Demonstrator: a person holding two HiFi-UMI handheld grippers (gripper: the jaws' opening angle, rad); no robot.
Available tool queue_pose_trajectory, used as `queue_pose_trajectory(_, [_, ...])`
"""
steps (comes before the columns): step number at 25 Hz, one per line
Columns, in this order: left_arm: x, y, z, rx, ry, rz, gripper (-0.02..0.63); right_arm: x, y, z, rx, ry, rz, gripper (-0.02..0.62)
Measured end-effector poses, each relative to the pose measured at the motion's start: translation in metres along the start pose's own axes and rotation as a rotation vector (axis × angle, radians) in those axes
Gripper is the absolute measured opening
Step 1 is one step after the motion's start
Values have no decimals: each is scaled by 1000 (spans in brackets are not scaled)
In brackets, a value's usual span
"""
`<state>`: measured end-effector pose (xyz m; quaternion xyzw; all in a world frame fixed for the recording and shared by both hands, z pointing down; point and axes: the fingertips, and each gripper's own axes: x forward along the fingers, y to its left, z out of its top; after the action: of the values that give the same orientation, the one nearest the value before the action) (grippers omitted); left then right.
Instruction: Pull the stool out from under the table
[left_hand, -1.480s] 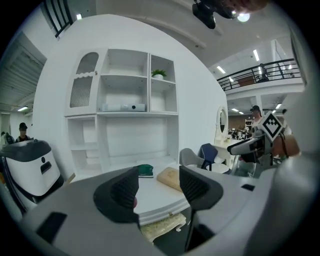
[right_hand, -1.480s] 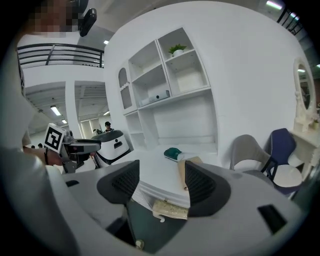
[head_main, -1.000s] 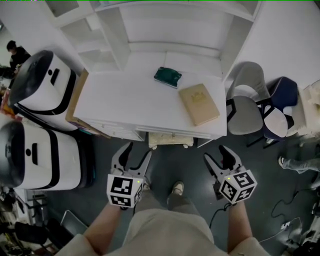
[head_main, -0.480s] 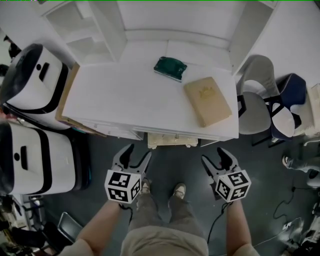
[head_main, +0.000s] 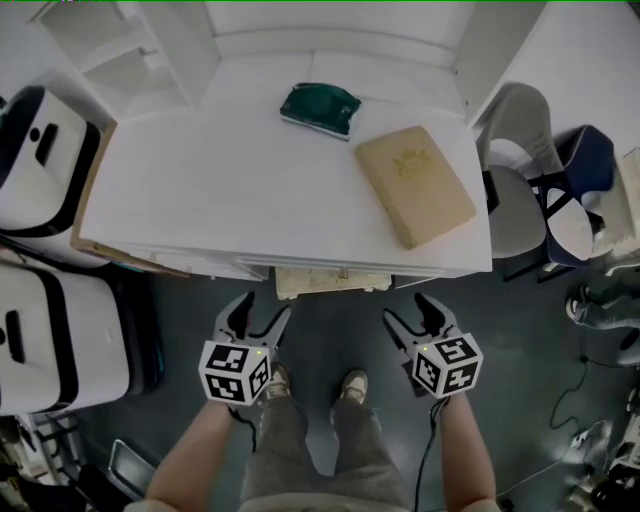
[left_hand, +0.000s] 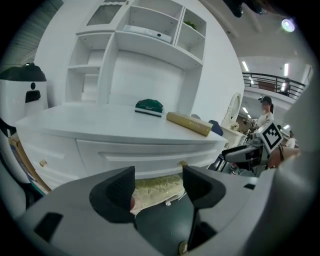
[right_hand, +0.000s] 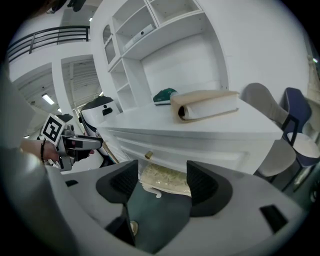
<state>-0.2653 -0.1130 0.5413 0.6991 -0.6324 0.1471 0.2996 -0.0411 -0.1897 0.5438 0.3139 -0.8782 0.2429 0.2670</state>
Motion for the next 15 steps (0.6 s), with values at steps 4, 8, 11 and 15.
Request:
queue_pose_trajectory(4, [39, 18, -36, -4, 18, -16, 302, 40, -17, -33, 30, 16, -2, 308])
queue_pose_trajectory(8, [76, 39, -75, -20, 41, -16, 308, 79, -32, -62, 59, 19, -9, 314])
queue_pose_trajectory(11, [102, 54, -100, -42, 44, -16, 313, 105, -48, -83, 55, 18, -25, 322])
queue_pose_trajectory(15, [138, 73, -124, -7, 35, -36, 313, 138, -72, -110, 27, 14, -62, 328])
